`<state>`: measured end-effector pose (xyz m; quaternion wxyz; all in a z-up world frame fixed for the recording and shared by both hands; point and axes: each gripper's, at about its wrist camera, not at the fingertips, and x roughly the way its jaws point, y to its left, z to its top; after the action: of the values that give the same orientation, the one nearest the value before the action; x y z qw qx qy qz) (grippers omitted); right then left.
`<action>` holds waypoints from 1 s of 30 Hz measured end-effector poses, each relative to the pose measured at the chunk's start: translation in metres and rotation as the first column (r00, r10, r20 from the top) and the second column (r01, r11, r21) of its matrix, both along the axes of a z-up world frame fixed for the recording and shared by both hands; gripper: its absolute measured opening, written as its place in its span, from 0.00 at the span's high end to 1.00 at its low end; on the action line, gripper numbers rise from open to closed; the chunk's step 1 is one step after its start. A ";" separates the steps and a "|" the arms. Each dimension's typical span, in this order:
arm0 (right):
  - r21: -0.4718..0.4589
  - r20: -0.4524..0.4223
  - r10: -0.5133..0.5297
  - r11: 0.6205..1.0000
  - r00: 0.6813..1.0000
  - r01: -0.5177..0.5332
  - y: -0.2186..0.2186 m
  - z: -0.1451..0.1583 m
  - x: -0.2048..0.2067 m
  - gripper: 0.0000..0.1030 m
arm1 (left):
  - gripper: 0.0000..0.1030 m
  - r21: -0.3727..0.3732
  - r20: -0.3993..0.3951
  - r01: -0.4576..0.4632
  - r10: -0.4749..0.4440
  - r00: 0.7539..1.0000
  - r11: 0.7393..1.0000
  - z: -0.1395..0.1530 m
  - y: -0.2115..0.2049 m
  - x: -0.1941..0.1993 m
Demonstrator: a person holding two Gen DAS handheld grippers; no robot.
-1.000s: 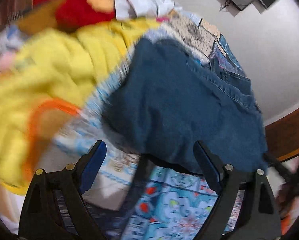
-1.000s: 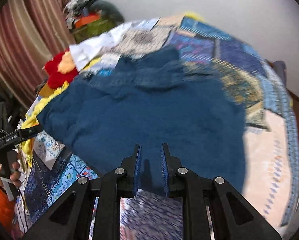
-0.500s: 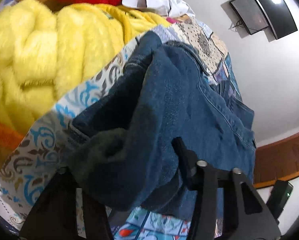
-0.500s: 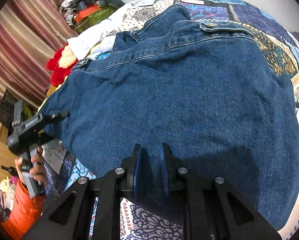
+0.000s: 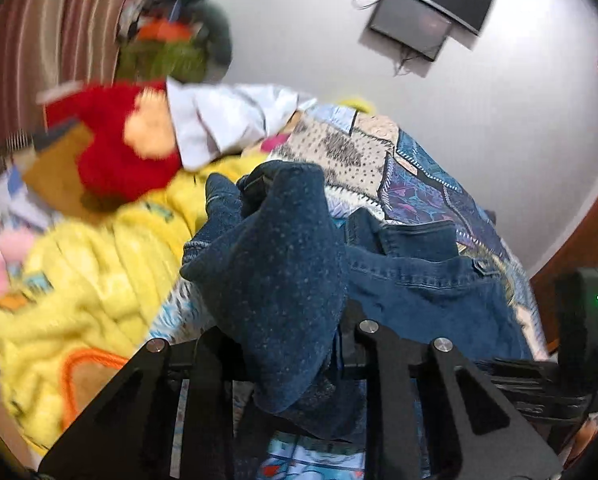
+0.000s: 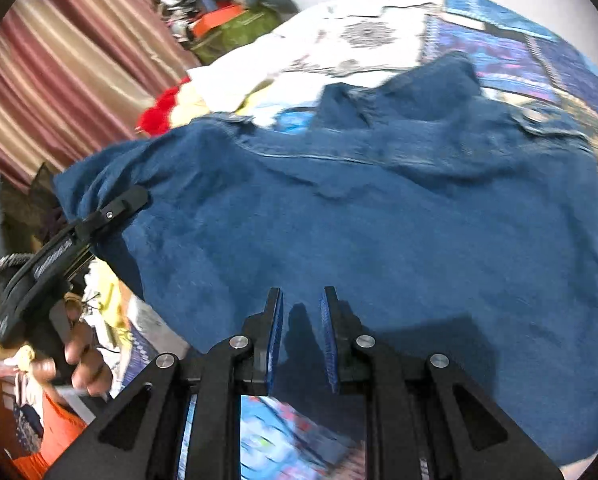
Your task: Fold large clothes
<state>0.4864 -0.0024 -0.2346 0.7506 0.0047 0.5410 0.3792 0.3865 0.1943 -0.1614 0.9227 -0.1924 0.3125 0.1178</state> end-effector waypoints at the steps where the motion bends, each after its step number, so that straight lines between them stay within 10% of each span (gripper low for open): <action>1: -0.008 -0.014 0.006 1.000 1.000 -0.006 0.009 -0.006 0.001 0.86 | 0.77 0.018 0.003 0.005 -0.005 1.000 1.000 0.002 -0.002 -0.001; 8: -0.091 -0.124 0.028 0.995 0.992 -0.039 0.052 -0.061 0.005 0.86 | 0.79 0.118 -0.068 0.049 -0.042 0.997 0.992 -0.009 -0.018 0.011; 14: -0.043 -0.182 0.039 0.998 0.982 -0.047 0.026 -0.044 0.011 0.86 | 0.79 0.159 -0.022 0.070 -0.068 0.997 0.985 0.010 -0.032 0.017; 21: -0.013 0.053 -0.106 0.994 0.993 0.106 -0.091 0.033 0.008 0.86 | 0.80 0.214 0.067 0.177 -0.195 0.978 0.961 0.063 -0.096 0.044; 30: 0.017 0.129 -0.371 0.928 0.919 0.372 -0.260 0.081 -0.012 0.86 | 0.81 0.291 0.018 0.403 -0.427 0.904 0.868 0.065 -0.235 0.077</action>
<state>0.4739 -0.2629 -0.1539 0.8426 0.0798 0.4817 0.2273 0.4631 -0.0409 -0.0967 0.9562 0.0070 0.2885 -0.0483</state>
